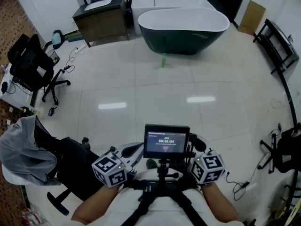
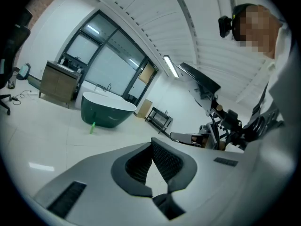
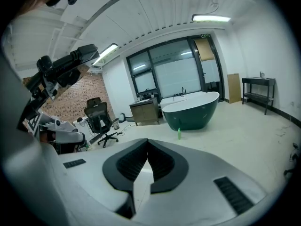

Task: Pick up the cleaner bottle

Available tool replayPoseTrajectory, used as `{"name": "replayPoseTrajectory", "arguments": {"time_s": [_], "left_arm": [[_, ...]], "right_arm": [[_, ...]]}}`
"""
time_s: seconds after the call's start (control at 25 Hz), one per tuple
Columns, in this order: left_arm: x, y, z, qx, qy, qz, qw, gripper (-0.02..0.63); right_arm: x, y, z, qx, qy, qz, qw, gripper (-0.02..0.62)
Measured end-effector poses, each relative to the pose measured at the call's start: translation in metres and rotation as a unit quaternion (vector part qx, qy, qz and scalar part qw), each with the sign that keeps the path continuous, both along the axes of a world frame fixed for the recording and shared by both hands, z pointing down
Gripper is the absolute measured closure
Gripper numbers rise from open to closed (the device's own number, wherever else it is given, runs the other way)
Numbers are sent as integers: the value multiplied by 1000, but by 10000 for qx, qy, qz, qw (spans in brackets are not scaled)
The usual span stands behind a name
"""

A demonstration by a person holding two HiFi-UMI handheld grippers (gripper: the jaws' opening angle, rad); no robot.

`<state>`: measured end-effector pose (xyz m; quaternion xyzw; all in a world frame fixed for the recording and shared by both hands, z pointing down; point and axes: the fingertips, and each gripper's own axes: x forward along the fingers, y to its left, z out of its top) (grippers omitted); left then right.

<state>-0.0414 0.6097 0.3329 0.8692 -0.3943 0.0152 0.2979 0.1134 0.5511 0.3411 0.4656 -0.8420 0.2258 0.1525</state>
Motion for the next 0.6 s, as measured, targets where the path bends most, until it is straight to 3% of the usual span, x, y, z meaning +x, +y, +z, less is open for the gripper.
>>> {"name": "replayPoseTrajectory", "arguments": {"time_s": [0.6], "left_arm": [[-41, -36, -11, 309, -182, -543, 9979, 606]], "right_arm": [[16, -14, -2, 68, 97, 125, 9999, 586]]}}
